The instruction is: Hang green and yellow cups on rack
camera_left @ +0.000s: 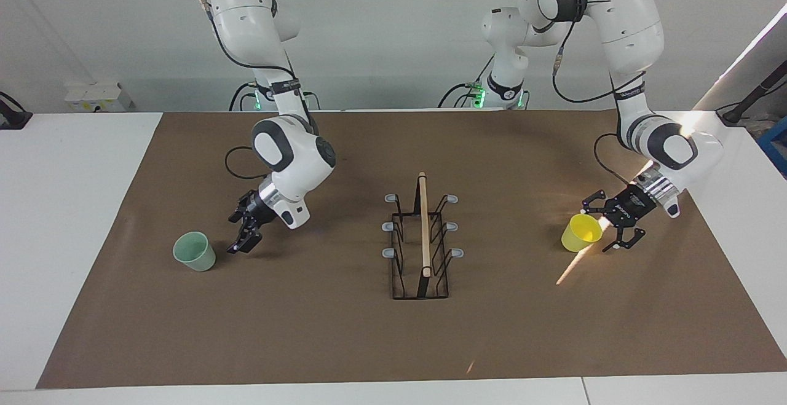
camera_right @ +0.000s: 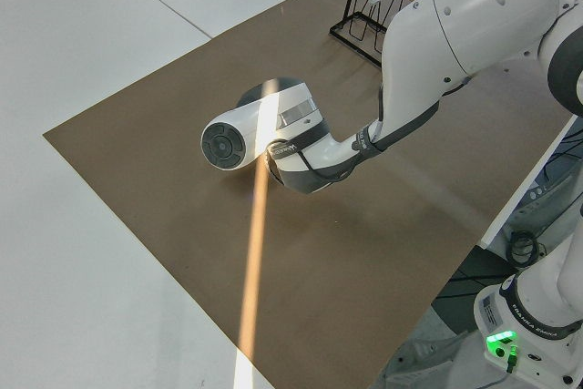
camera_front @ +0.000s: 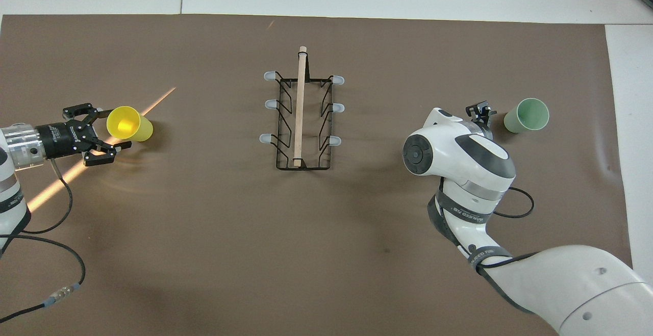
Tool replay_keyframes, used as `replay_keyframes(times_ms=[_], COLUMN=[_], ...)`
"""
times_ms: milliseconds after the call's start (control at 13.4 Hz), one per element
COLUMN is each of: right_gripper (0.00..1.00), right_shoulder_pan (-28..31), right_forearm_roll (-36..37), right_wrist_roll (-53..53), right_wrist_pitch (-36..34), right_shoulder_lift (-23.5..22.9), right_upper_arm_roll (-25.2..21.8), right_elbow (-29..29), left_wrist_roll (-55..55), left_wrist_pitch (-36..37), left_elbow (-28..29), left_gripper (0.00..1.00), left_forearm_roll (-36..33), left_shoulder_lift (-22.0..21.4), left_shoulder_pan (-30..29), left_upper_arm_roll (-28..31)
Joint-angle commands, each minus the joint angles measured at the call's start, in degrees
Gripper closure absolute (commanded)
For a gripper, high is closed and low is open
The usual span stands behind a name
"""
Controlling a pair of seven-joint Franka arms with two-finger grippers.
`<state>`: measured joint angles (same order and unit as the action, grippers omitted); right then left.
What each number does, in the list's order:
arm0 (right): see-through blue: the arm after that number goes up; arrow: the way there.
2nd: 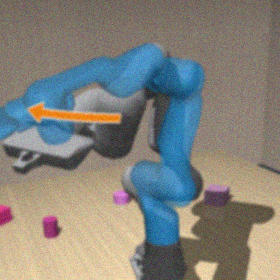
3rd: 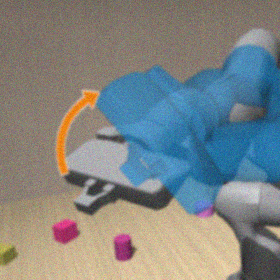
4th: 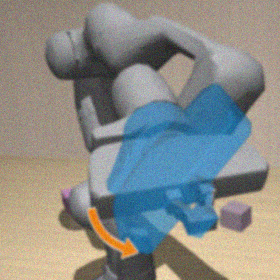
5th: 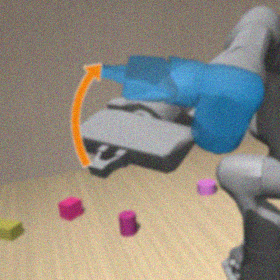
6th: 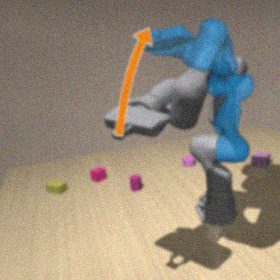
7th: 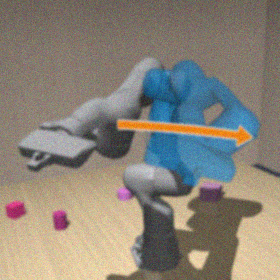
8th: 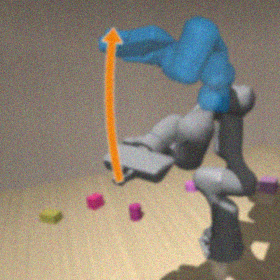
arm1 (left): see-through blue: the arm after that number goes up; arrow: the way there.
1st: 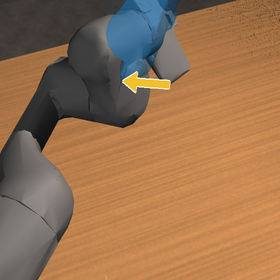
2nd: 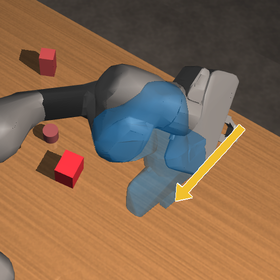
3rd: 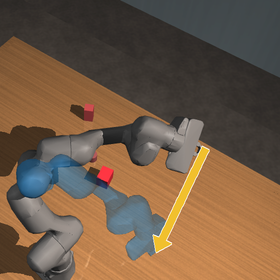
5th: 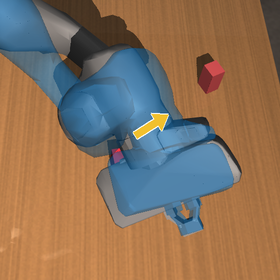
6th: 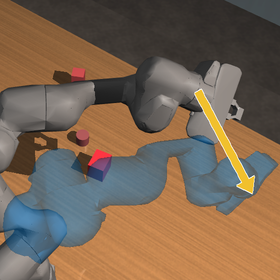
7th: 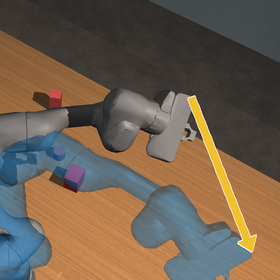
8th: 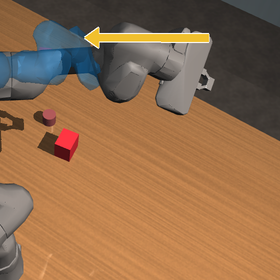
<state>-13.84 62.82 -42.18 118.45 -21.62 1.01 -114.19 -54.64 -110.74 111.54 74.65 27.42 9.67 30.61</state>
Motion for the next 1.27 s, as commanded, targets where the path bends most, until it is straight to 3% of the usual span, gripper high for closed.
replay_keyframes(times_ms=[0, 598, 673, 748, 898, 1197], right_gripper=[0.00, 0.00, 0.00, 0.00, 0.00, 0.00], right_shoulder_pan=[1.2, 6.7, 7.4, 8.2, 9.4, 11.4], right_forearm_roll=[4.4, 15.2, 16.6, 18.0, 21.7, 25.2], right_wrist_roll=[1.8, 4.0, 4.2, 4.3, 4.4, 4.4], right_wrist_pitch=[2.9, 11.7, 12.2, 13.1, 14.8, 16.6], right_shoulder_lift=[-1.2, -1.9, -1.9, -2.0, -2.1, -2.5], right_upper_arm_roll=[0.4, 0.3, 0.4, 0.3, 0.4, 0.4], right_elbow=[-0.3, -3.0, -3.1, -3.3, -3.5, -3.6], left_wrist_roll=[1.1, 3.3, 4.6, 5.9, 7.5, 7.6], left_wrist_pitch=[-2.8, -10.7, -11.3, -12.6, -14.6, -14.6], left_elbow=[2.7, 2.7, 2.5, 2.3, 2.0, -1.4], left_gripper=[0.00, 0.00, 0.07, 0.43, 1.00, 1.00], left_forearm_roll=[1.8, 3.2, 3.1, 3.1, 2.7, -8.9], left_shoulder_lift=[-2.3, -2.3, -2.6, -3.2, -3.8, -6.5], left_shoulder_pan=[1.1, 1.1, 1.1, 1.1, 1.6, 2.6], left_upper_arm_roll=[-0.6, -6.6, -7.7, -9.0, -9.7, -10.4])
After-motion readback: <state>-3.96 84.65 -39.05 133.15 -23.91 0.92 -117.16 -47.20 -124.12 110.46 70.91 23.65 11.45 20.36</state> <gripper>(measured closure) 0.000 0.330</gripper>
